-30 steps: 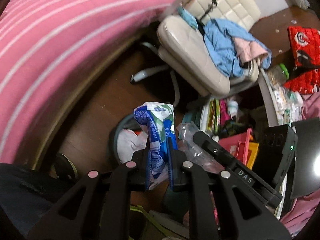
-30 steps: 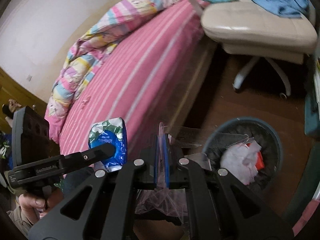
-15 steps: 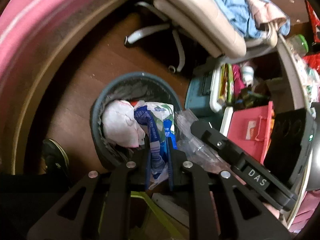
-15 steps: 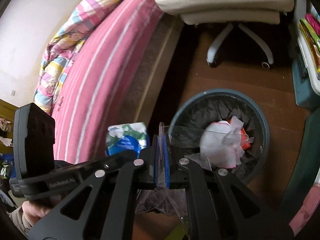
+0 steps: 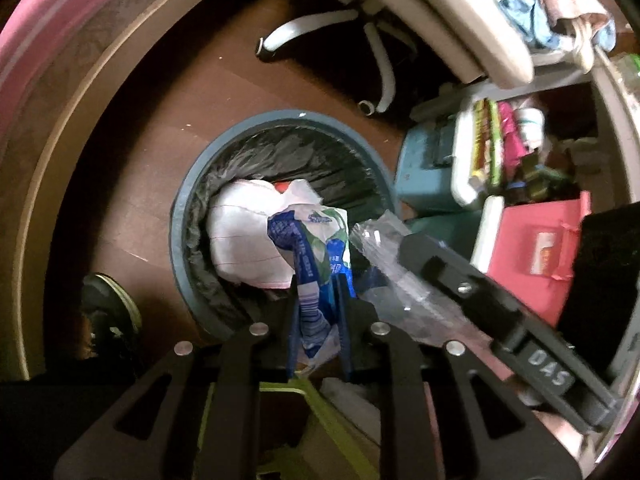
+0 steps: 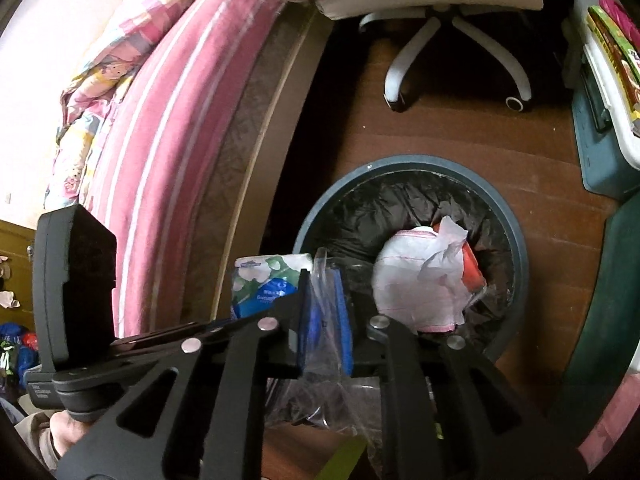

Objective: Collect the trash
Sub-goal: 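Open both tools to drop the packet and cup into the bin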

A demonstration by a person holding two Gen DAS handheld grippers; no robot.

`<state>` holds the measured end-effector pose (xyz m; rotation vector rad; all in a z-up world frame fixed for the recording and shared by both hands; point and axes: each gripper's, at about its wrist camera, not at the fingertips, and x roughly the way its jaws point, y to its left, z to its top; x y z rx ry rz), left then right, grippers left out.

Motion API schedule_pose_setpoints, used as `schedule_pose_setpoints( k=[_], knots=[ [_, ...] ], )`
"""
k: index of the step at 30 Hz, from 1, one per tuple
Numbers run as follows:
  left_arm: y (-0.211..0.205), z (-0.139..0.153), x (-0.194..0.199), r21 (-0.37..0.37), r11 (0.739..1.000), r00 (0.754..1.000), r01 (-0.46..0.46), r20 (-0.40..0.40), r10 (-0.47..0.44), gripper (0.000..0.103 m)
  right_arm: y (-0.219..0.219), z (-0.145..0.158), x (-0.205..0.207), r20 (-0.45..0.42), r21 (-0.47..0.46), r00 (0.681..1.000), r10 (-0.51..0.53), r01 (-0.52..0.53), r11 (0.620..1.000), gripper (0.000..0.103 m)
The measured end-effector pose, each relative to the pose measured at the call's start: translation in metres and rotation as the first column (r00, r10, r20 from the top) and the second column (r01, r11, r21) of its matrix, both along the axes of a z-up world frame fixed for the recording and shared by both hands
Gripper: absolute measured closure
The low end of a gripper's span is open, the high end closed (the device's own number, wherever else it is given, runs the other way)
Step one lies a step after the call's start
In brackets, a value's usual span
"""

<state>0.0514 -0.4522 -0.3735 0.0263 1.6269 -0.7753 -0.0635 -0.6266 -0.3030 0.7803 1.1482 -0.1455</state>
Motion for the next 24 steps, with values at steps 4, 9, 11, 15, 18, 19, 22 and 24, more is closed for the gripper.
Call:
schedule_pose_setpoints(
  k=[4,9,11,15,18,19,22,24],
  knots=[
    [-0.006,-0.008,-0.001,0.020,0.999,1.000,0.026,0.006,-0.027,0.083,-0.005,-0.006,-0.002,-0.007,0.003,1.000,-0.015,0.015,1.000,0.078],
    [-0.014,-0.012,0.000,0.035,0.998,0.998,0.050,0.038,-0.052,0.070,-0.012,-0.007,-0.006,-0.010,-0.009,0.999,-0.046,0.046,0.999,0.068],
    [-0.016,-0.012,-0.001,0.045,0.997,0.997,0.057,0.052,-0.060,0.063,-0.016,-0.008,-0.008,-0.006,-0.001,0.998,-0.057,0.057,0.998,0.063],
    [-0.018,-0.008,-0.002,0.045,0.997,0.995,0.062,0.075,-0.065,0.058,-0.021,-0.009,-0.009,-0.003,0.005,0.997,-0.075,0.075,0.997,0.057],
    [-0.015,-0.006,0.000,0.045,0.998,0.995,0.043,0.088,-0.047,0.051,-0.023,-0.008,-0.010,0.003,0.012,0.996,-0.085,0.085,0.996,0.053],
    [-0.013,-0.004,0.001,0.043,0.999,0.995,0.034,0.093,-0.038,0.051,-0.023,-0.008,-0.010,0.004,0.011,0.996,-0.084,0.084,0.996,0.052],
    [-0.009,0.001,0.003,0.039,0.999,0.994,0.014,0.104,-0.018,0.044,-0.022,-0.005,-0.010,0.010,0.008,0.996,-0.083,0.083,0.997,0.050],
    [-0.009,0.006,0.003,0.039,0.999,0.993,0.005,0.122,-0.010,0.040,-0.020,-0.001,-0.011,0.018,0.005,0.996,-0.084,0.084,0.996,0.046]
  ],
)
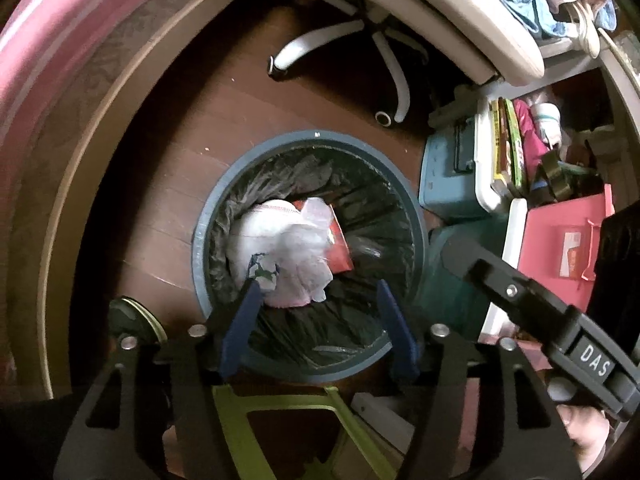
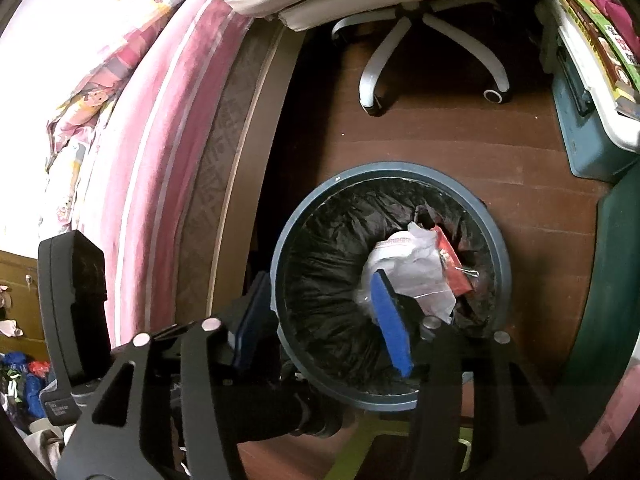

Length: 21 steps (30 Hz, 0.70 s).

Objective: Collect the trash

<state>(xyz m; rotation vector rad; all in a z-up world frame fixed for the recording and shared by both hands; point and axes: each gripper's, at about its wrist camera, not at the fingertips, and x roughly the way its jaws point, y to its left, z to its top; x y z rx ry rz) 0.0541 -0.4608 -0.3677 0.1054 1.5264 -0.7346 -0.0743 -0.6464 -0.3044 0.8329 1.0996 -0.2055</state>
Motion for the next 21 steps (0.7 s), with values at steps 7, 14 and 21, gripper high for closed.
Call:
schedule_pose_setpoints(
  k=[7,14,21],
  knots=[
    [0.011,0.019,-0.001,0.016,1.000,0.998,-0.006,0.070,0.004,0.028,0.011,0.015,-0.004,0.020,-0.032,1.000,0.007,-0.006,0.999,0.035],
    [0.046,0.050,0.008,-0.058,0.992,0.986,-0.111,0.115,0.117,0.022,0.033,0.049,0.002,0.057,-0.081,0.998,0.033,-0.028,0.996,0.022],
    [0.080,0.100,0.016,-0.135,0.967,0.953,-0.216,0.188,0.239,0.016,0.054,0.090,0.006,0.135,-0.117,0.990,0.042,-0.026,0.993,0.016]
  ],
)
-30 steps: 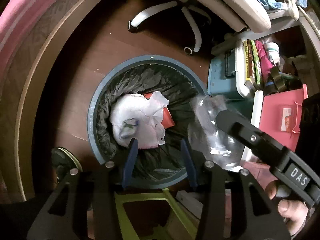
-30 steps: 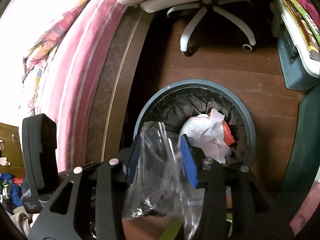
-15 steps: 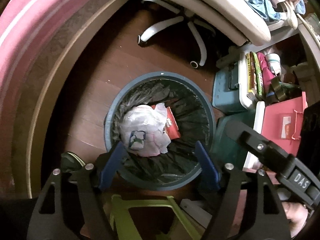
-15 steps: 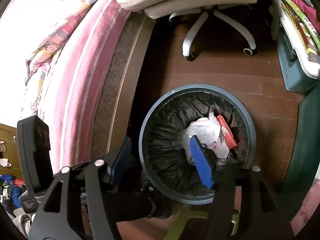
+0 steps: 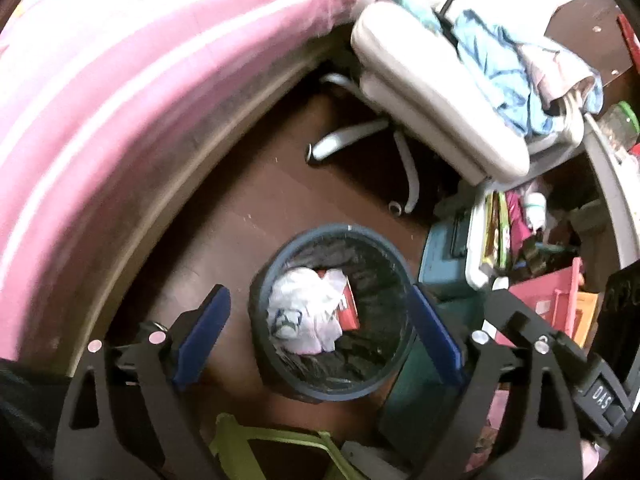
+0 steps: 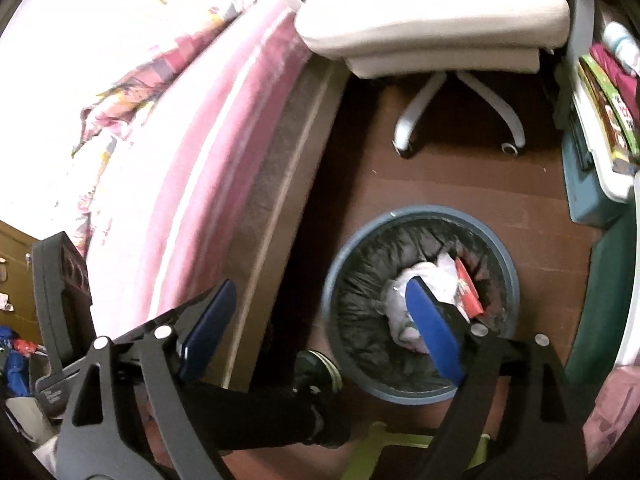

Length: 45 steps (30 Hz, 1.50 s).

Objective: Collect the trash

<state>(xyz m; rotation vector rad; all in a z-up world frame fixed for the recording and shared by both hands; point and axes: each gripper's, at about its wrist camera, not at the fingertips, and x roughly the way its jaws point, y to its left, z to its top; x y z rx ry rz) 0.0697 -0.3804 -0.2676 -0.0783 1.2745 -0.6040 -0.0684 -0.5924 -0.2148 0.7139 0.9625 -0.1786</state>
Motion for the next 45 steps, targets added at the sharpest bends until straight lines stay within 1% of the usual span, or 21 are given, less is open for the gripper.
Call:
schedule_pose_setpoints(
  k=[6,8,10,12,14,17,18,20,22,23,24,26,27,28,33,35,36,37,39,42,45],
  knots=[
    [0.021,0.052,-0.001,-0.009,1.000,0.993,-0.029,0.116,0.030,0.015,0.023,0.050,0.004,0.084,-0.039,0.996,0.013,-0.010,0.999,0.014],
    [0.031,0.071,-0.002,-0.012,0.999,0.985,-0.052,0.162,0.053,0.015,0.035,0.073,0.006,0.132,-0.057,0.991,0.038,-0.031,0.998,0.013],
    [0.045,0.093,-0.004,-0.011,0.996,0.972,-0.090,0.219,0.090,0.015,0.043,0.088,0.008,0.161,-0.068,0.986,0.054,-0.043,0.997,0.012],
    [0.061,0.113,-0.008,-0.029,0.992,0.958,-0.121,0.259,0.124,0.015,0.060,0.108,0.013,0.203,-0.084,0.976,0.086,-0.070,0.994,0.011],
    [0.082,0.134,-0.011,-0.041,0.985,0.938,-0.167,0.302,0.172,0.015,0.068,0.117,0.016,0.196,-0.072,0.978,0.077,-0.064,0.995,0.011],
    [0.112,0.156,-0.013,-0.059,0.972,0.912,-0.226,0.339,0.233,0.015,0.090,0.136,0.025,0.231,-0.058,0.966,0.119,-0.108,0.992,0.011],
    [0.129,0.167,-0.014,-0.066,0.964,0.895,-0.259,0.358,0.265,0.015,0.100,0.143,0.029,0.243,-0.056,0.960,0.136,-0.126,0.990,0.011],
    [0.154,0.181,-0.015,-0.069,0.948,0.872,-0.311,0.377,0.313,0.015,0.121,0.155,0.036,0.262,-0.064,0.950,0.170,-0.158,0.985,0.011],
    [0.177,0.193,-0.015,-0.075,0.933,0.851,-0.353,0.389,0.353,0.015,0.147,0.169,0.044,0.287,-0.089,0.932,0.221,-0.203,0.975,0.011],
    [0.193,0.199,-0.017,-0.081,0.921,0.834,-0.382,0.400,0.381,0.015,0.154,0.174,0.045,0.296,-0.100,0.925,0.238,-0.218,0.971,0.010],
    [0.204,0.203,-0.018,-0.084,0.912,0.823,-0.401,0.406,0.399,0.015,0.174,0.180,0.051,0.309,-0.125,0.910,0.276,-0.249,0.960,0.009],
    [0.235,0.211,-0.021,-0.088,0.886,0.793,-0.455,0.411,0.449,0.015,0.192,0.183,0.055,0.313,-0.141,0.899,0.306,-0.274,0.951,0.009],
    [0.245,0.213,-0.022,-0.092,0.876,0.783,-0.473,0.411,0.466,0.015,0.206,0.186,0.060,0.314,-0.151,0.889,0.334,-0.300,0.942,0.009],
    [0.262,0.217,-0.025,-0.095,0.857,0.763,-0.507,0.414,0.497,0.015,0.219,0.188,0.065,0.316,-0.158,0.878,0.360,-0.325,0.932,0.009],
    [0.315,0.221,-0.036,-0.082,0.794,0.697,-0.602,0.432,0.572,0.011,0.282,0.190,0.084,0.303,-0.189,0.826,0.475,-0.436,0.880,0.009],
    [0.332,0.219,-0.039,-0.075,0.778,0.685,-0.624,0.427,0.590,0.011,0.298,0.191,0.083,0.301,-0.196,0.813,0.498,-0.458,0.867,0.009],
    [0.343,0.218,-0.042,-0.073,0.763,0.674,-0.642,0.421,0.607,0.010,0.316,0.191,0.087,0.296,-0.203,0.797,0.527,-0.486,0.850,0.009],
    [0.352,0.217,-0.044,-0.073,0.752,0.666,-0.655,0.416,0.619,0.009,0.323,0.191,0.087,0.295,-0.206,0.791,0.536,-0.495,0.844,0.009],
    [0.365,0.215,-0.048,-0.075,0.737,0.652,-0.671,0.413,0.636,0.006,0.347,0.192,0.091,0.293,-0.223,0.765,0.574,-0.529,0.819,0.009],
    [0.374,0.213,-0.053,-0.067,0.725,0.633,-0.686,0.437,0.639,0.006,0.371,0.191,0.090,0.288,-0.247,0.735,0.614,-0.563,0.789,0.009],
    [0.381,0.213,-0.053,-0.063,0.718,0.632,-0.693,0.426,0.647,0.006,0.387,0.189,0.089,0.288,-0.251,0.720,0.631,-0.579,0.776,0.009]
  ],
)
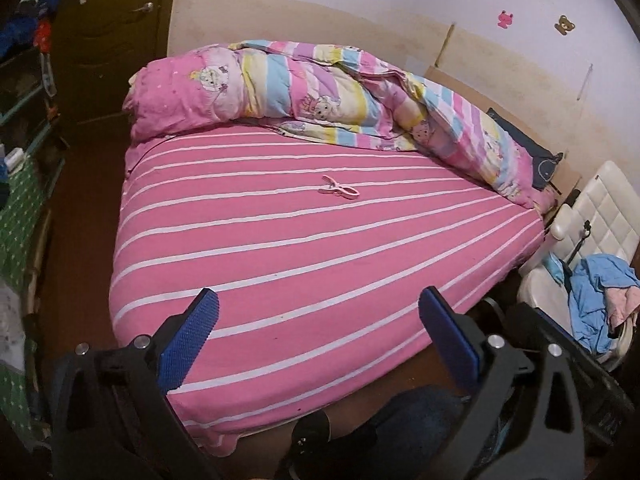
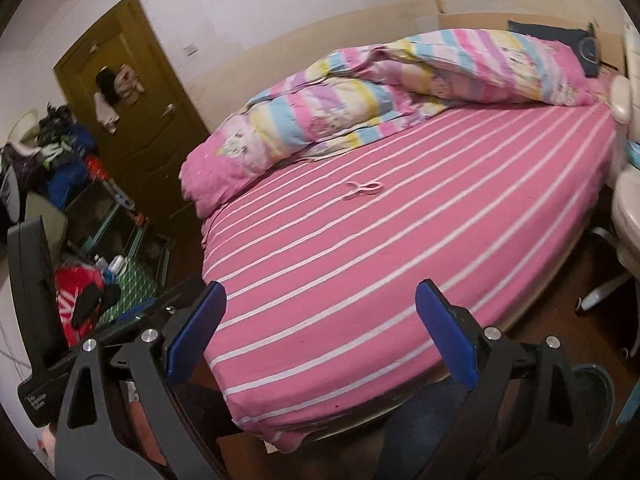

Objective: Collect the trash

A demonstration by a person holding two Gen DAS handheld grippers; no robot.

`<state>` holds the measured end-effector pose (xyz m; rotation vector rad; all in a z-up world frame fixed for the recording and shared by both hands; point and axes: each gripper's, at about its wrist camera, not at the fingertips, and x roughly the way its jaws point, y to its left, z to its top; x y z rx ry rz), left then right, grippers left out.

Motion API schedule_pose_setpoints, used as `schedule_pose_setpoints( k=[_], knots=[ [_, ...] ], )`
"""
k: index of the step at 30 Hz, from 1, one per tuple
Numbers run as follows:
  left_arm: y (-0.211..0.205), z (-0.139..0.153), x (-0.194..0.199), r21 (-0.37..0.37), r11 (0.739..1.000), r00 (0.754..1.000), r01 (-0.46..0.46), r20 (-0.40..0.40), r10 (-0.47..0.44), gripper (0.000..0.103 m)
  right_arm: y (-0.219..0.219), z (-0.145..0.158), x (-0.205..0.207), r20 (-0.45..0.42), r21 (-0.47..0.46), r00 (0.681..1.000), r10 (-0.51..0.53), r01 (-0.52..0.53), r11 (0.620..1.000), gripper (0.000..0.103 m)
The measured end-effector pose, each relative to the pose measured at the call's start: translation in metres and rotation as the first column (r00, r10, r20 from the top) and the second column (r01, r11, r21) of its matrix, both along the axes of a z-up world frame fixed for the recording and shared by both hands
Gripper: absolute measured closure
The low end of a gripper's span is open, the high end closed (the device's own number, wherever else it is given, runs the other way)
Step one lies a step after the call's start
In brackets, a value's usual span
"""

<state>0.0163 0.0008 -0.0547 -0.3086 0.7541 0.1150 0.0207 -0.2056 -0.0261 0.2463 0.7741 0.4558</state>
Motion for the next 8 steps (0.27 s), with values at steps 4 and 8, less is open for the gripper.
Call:
schedule_pose_setpoints(
  k=[4,8],
  knots=[
    [0.0030,-0.0009,0.0018,-0.017,1.000,0.999,-0.015,-0.033,0.014,0.006,0.0099,-0.0027,-0.0035,-0.006,0.005,1.000,0.003,-0.003,1.000,0.008],
    [-0.0013,0.0000,0.0034,-0.004,1.000,0.999,-0.016,-0.040,0.016,0.006,0.0082,-0.0027,-0.0041,-0.011,0.012,1.000,0.002,-0.002,1.000,0.008]
  ],
)
